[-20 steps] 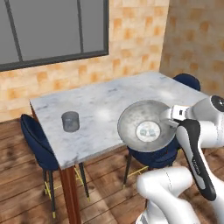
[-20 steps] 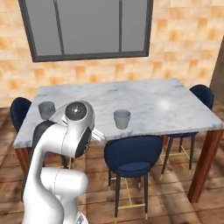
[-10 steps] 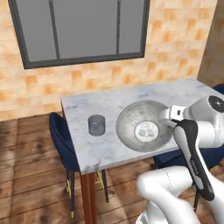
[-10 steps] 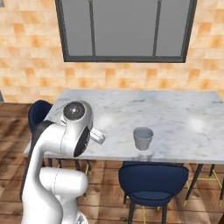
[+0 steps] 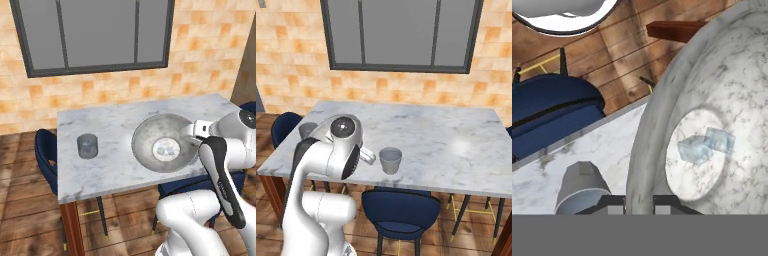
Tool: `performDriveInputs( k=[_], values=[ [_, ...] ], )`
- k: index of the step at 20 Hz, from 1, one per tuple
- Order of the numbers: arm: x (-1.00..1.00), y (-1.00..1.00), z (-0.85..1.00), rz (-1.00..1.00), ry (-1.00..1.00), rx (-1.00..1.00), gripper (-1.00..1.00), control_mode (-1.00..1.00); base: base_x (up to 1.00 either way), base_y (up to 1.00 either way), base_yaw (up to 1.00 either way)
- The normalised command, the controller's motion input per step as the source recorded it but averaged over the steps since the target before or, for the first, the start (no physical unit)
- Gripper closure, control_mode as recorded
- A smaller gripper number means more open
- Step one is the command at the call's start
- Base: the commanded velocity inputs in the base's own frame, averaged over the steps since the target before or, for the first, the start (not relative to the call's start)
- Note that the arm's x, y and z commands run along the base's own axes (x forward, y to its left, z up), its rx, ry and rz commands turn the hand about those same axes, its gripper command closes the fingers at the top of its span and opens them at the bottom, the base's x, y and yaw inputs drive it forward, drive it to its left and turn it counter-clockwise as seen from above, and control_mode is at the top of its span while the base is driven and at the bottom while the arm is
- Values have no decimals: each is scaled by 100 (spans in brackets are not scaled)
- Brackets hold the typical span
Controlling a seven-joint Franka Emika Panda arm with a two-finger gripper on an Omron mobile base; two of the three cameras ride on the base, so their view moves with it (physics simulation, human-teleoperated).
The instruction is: There are four ice cubes in the ice bowl. Place two ice cubes in each glass of water.
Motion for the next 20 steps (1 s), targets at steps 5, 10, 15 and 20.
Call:
performDriveInputs(
  k=[5,10,15,20],
  values=[
    [4,-40,0,3,0,35,100,-100,0,0,0],
    [10,-67,0,0,1,11,100,-100,0,0,0],
    [21,-97,0,-4,6,0,100,-100,0,0,0],
    [41,-85,0,-18,9,0,100,-100,0,0,0]
  ],
)
